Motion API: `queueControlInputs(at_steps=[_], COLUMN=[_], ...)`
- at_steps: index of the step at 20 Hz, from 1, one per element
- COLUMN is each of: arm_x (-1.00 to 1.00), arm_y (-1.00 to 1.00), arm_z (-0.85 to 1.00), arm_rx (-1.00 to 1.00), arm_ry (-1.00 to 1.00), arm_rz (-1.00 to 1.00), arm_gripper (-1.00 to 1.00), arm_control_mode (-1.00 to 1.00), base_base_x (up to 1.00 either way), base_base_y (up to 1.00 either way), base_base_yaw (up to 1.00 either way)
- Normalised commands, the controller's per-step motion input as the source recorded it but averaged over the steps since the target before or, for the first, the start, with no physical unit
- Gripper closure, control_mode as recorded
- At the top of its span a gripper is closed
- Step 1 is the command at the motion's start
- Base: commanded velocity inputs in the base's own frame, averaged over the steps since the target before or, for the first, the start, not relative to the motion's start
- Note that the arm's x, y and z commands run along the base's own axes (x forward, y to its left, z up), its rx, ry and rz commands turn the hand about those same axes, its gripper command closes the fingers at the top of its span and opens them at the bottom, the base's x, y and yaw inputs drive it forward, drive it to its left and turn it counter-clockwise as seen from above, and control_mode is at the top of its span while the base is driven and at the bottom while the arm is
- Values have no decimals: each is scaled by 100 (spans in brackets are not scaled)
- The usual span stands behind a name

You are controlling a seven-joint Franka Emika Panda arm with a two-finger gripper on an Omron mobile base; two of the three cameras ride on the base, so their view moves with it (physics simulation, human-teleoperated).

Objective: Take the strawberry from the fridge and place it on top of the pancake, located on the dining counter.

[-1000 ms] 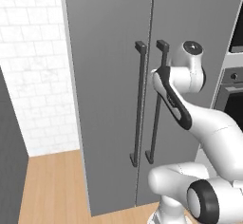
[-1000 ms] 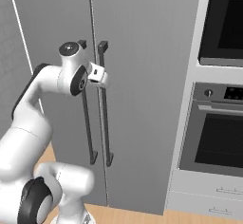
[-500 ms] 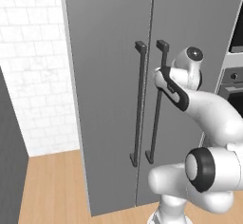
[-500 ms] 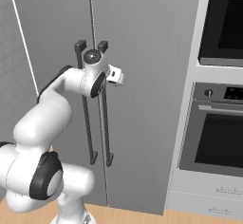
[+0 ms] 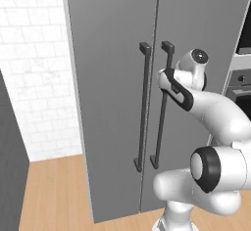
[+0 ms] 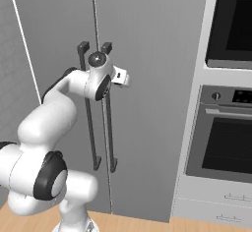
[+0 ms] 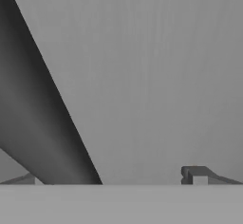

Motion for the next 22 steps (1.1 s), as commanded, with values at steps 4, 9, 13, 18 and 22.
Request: queueControlInputs(at_steps=[4, 9, 13, 18, 22], arm_x=[45, 59, 65, 48, -6], arm_y=[19, 12, 0, 0, -10], arm_z=[-25, -29, -4, 0, 0], arm_rx=[-2, -2, 0, 0, 0], arm_ry=[-14, -22, -4, 0, 5], arm_rz=[-1, 0, 0, 0, -1], arm_gripper=[-100, -100, -100, 100, 100], arm_control_mode=[-100, -100, -100, -100, -100], base_base_x=[0, 0, 0, 0, 0], base_base_y=[0, 0, 0, 0, 0], base_base_yaw=[0, 0, 0, 0, 0])
